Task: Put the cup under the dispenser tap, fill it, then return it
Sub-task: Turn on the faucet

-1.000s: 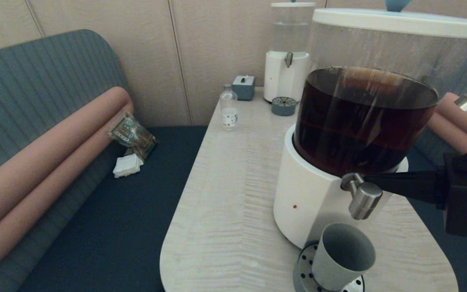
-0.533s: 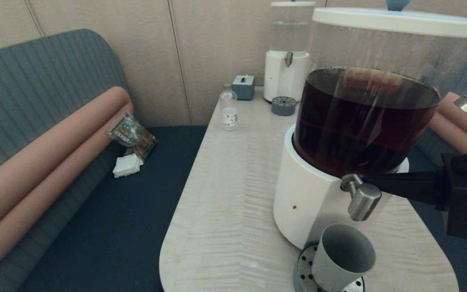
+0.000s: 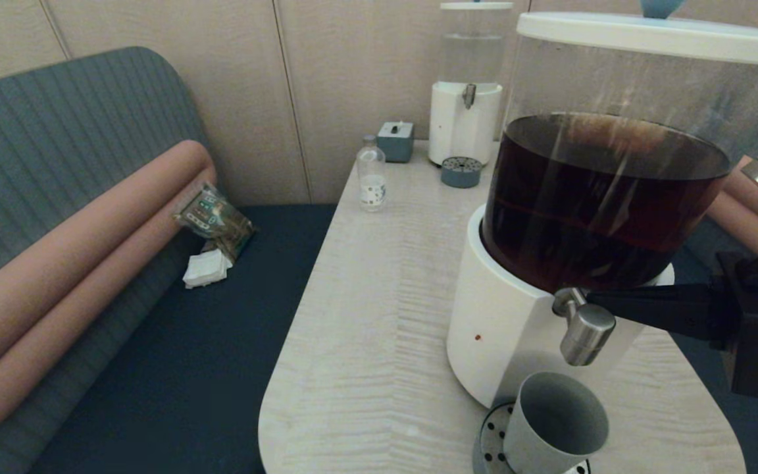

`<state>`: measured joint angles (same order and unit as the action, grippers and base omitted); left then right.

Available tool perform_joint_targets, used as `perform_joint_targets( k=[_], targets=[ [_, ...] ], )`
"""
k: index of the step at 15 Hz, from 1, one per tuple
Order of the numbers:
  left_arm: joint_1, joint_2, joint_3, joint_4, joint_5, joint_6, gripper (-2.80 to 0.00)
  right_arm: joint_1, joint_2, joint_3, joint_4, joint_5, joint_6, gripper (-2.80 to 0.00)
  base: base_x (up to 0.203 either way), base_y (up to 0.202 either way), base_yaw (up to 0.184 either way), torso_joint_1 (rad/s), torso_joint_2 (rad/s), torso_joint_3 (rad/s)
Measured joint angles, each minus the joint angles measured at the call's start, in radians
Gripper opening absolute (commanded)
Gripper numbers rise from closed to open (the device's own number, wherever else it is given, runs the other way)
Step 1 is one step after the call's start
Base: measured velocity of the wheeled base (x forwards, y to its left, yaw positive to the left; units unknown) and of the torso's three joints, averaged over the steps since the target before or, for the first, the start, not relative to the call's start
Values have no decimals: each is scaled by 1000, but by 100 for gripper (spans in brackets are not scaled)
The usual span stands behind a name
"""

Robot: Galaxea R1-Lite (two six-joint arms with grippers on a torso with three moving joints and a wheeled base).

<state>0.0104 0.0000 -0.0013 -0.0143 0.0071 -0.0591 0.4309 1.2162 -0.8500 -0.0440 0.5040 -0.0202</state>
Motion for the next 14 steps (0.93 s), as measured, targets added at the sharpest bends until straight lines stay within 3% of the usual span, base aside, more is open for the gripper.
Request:
perform_joint_targets(
  k=[14],
  targets=[
    [0,0,0,0,0,0,-280,-21,-28,40,-9,-10,-72,-280,0,0,0,0,0,0]
  ],
)
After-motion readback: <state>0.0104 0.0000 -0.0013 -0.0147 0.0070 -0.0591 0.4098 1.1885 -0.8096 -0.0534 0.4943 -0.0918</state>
